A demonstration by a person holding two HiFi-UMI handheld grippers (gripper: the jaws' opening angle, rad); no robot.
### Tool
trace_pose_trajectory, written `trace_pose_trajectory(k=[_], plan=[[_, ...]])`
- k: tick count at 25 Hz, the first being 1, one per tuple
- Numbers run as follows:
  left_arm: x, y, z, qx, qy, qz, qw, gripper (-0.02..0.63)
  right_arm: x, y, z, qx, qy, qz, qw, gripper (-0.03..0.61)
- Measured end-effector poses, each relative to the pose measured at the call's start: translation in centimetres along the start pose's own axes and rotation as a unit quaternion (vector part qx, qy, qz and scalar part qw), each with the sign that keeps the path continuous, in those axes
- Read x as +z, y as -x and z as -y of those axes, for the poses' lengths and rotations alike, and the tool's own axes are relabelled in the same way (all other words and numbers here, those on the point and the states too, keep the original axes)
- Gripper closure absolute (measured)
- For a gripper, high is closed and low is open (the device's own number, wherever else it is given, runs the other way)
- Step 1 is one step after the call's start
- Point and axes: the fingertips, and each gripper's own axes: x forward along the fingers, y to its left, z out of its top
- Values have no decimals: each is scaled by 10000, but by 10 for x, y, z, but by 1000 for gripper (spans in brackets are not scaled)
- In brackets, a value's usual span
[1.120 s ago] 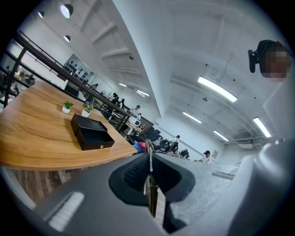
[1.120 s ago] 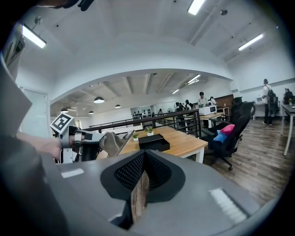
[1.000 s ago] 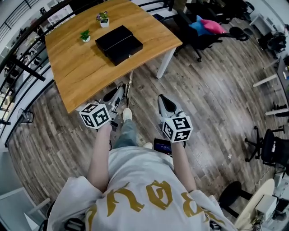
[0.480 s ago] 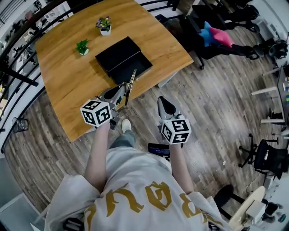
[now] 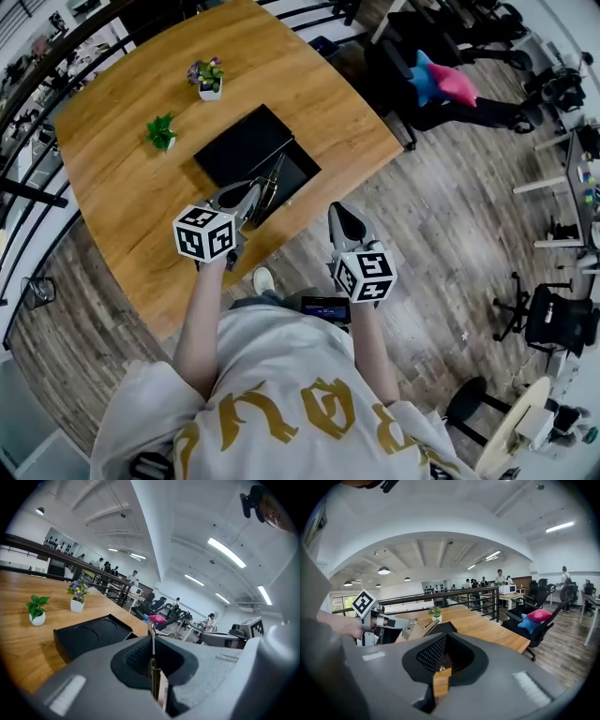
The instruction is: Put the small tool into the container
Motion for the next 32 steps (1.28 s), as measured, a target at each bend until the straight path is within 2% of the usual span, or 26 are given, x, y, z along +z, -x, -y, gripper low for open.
trace_pose_trajectory(k=[7,13,20,32], plan=[[6,-27,-9,-48,-338,-367,9987,600,13,-5,18,-265,-109,153,9995,554],[4,-40,-9,40,-749,-677,9949,600,10,-22,25,-145,-258,144,9995,554],[-1,-51,-15,186,-749,-774,9940,600,8,-37,37,-43,-334,124,9994,554],[-20,-73,-25,440,-1032,-1239,9859,600,-14,-54,40,80,-385,-170,9991,553]])
